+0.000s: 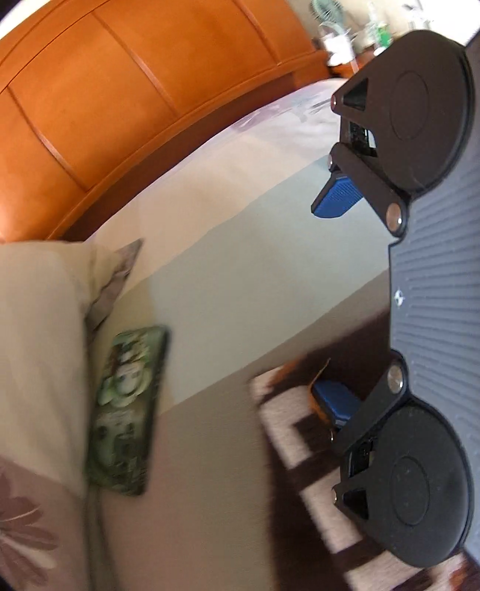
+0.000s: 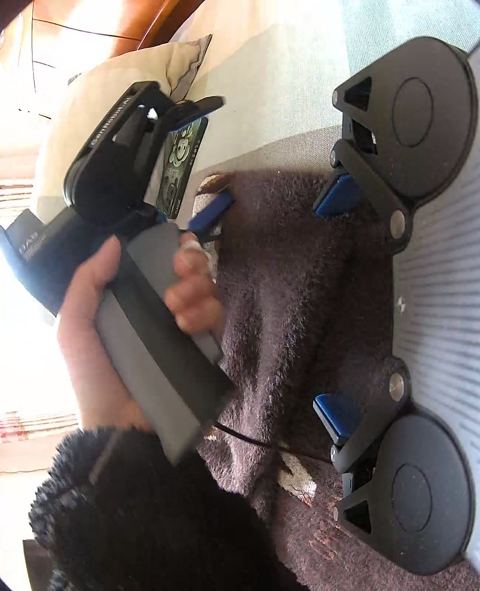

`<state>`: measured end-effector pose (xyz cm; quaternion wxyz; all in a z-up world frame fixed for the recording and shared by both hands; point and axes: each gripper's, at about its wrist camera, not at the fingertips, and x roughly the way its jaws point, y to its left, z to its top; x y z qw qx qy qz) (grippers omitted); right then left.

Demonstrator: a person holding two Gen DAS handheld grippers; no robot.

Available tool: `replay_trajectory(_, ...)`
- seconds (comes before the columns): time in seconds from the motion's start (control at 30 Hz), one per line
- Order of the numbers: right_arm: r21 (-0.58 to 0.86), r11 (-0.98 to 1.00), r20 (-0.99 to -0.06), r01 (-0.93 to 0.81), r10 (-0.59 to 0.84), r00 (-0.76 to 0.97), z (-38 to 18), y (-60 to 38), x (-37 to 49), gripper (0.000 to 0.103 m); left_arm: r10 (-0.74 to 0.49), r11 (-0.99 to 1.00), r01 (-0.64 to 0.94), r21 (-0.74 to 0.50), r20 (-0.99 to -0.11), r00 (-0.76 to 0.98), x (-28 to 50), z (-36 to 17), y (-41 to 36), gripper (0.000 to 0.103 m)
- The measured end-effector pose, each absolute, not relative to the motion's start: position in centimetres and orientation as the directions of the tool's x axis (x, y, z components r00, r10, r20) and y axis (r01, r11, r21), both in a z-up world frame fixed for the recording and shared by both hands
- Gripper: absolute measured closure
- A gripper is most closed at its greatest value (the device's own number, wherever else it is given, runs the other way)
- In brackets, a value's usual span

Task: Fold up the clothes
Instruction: 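Press the folded striped sleeve flat with the left gripper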

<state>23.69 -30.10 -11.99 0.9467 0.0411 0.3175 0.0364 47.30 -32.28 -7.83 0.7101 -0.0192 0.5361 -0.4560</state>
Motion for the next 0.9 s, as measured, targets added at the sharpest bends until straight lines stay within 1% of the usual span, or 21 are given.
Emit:
replay_trajectory(0.07, 0.104, 0.994, -0.599, -0.045, 0.098, 0.794, -11.9, -30.0, 23.7, 0.000, -0.669, 0.604, 0.609, -0.515, -0.743, 0.035, 47.4, -7.0, -32.2, 0.009)
replay_trajectory(0.17, 0.113, 0.993, -0.600, -0.044, 0.103, 0.793, -11.7, -30.0, 23.5, 0.000, -0.691, 0.568, 0.654, -0.499, -0.721, 0.049, 47.3, -5.7, -32.0, 0.008)
replay_trajectory(0.3, 0.112, 0.993, -0.598, -0.043, 0.103, 0.795, -11.7, -30.2, 23.6, 0.000, -0.658, 0.603, 0.629, -0.491, -0.751, 0.044, 48.7, -7.9, -32.9, 0.008)
replay_trajectory(0.4, 0.126, 0.991, -0.592, -0.046, 0.113, 0.798, -11.5, -30.3, 23.5, 0.000, -0.653, 0.625, 0.605, -0.494, -0.755, 0.057, 49.3, -8.3, -33.9, 0.008)
replay_trajectory(0.5, 0.161, 0.986, -0.575, -0.046, 0.132, 0.807, -11.0, -30.7, 23.2, 0.000, -0.642, 0.617, 0.640, -0.458, -0.763, 0.074, 48.3, -6.2, -33.1, 0.008)
replay_trajectory(0.53, 0.180, 0.983, -0.567, -0.046, 0.142, 0.811, -10.7, -30.8, 23.0, 0.000, -0.640, 0.611, 0.659, -0.440, -0.764, 0.084, 47.8, -5.4, -32.4, 0.008)
replay_trajectory(0.67, 0.301, 0.949, -0.492, -0.095, 0.241, 0.836, -9.3, -31.3, 21.9, 0.000, -0.652, 0.600, 0.664, -0.446, -0.754, 0.083, 46.6, -3.5, -28.5, 0.007)
replay_trajectory(0.73, 0.345, 0.929, -0.459, -0.132, 0.290, 0.840, -9.1, -31.3, 21.5, 0.000, -0.648, 0.625, 0.630, -0.460, -0.756, 0.091, 47.0, -4.4, -27.0, 0.007)
replay_trajectory(0.83, 0.317, 0.941, -0.500, -0.120, 0.273, 0.822, -9.7, -30.8, 22.1, 0.000, -0.617, 0.691, 0.553, -0.465, -0.778, 0.118, 48.2, -6.9, -25.1, 0.007)
replay_trajectory(0.87, 0.303, 0.947, -0.518, -0.110, 0.261, 0.815, -9.9, -30.7, 22.4, 0.000, -0.605, 0.713, 0.522, -0.468, -0.787, 0.119, 48.8, -7.7, -24.5, 0.009)
replay_trajectory(0.9, 0.293, 0.951, -0.531, -0.100, 0.249, 0.810, -10.1, -30.8, 22.6, 0.000, -0.625, 0.708, 0.502, -0.497, -0.772, 0.118, 49.0, -7.7, -24.0, 0.009)
